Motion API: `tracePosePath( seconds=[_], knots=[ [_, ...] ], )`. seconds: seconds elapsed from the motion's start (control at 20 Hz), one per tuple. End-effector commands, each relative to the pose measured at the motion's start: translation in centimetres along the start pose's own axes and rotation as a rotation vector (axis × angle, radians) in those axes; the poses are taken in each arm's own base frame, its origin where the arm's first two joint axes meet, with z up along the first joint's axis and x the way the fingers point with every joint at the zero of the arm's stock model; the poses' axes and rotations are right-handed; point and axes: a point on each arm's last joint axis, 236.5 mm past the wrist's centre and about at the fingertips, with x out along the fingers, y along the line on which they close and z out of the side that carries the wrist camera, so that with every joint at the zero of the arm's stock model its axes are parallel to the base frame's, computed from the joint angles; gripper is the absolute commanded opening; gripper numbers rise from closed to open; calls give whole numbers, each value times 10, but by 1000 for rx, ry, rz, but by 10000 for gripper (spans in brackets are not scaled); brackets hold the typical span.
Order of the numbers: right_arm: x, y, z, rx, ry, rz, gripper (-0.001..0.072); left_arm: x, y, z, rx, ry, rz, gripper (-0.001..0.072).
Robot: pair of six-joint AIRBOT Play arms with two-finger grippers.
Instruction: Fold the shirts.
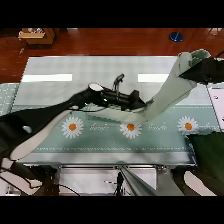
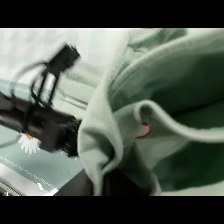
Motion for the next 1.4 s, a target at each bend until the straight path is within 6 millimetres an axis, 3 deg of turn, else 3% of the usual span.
tracePosePath(
  seconds=[0.0, 0.25, 0.35, 0.45, 0.55, 0.65, 0.7, 0.75, 0.8, 0.85, 0.95, 1.0, 1.1, 1.25, 1.3, 1.35],
  knots=[
    [27, 18, 1, -110, 3, -57, 20, -94, -26, 22, 197, -53, 117, 23],
    [100, 57, 0, -167, 18, -53, 20, -274, -72, 31, 375, -282, 270, 24],
    [141, 76, -8, -178, 45, -20, 20, -337, -88, 25, 403, -417, 320, 25],
    [185, 97, -17, -177, 58, 10, 20, -384, -101, 14, 421, -534, 371, 25],
    [229, 117, -35, -162, 77, 33, 20, -412, -112, 6, 444, -629, 411, 25],
    [271, 135, -58, -123, 98, 49, 25, -418, -124, -4, 477, -663, 429, 25],
    [289, 144, -72, -109, 108, 61, 152, -416, -128, -7, 489, -662, 429, 25],
    [306, 154, -86, -87, 124, 79, 382, -413, -131, -9, 498, -656, 426, 25],
    [316, 162, -98, -74, 142, 96, 491, -412, -131, -10, 500, -652, 425, 25],
    [319, 168, -107, -67, 162, 108, 502, -412, -130, -9, 498, -651, 429, 25],
    [307, 158, -109, -112, 195, 77, 501, -415, -123, -8, 490, -647, 458, 25],
    [294, 141, -104, -154, 212, 26, 500, -417, -118, -8, 486, -647, 479, 25],
    [250, 81, -79, -244, 233, -157, 499, -421, -108, -7, 477, -643, 528, 26],
    [143, -35, -36, -241, 238, -508, 499, -431, -89, -7, 458, -633, 620, 32],
    [106, -70, -30, -200, 252, -592, 499, -436, -81, -8, 451, -628, 659, 78],
    [78, -97, -31, -146, 270, -627, 499, -441, -72, -8, 442, -621, 702, 180]
  ],
)
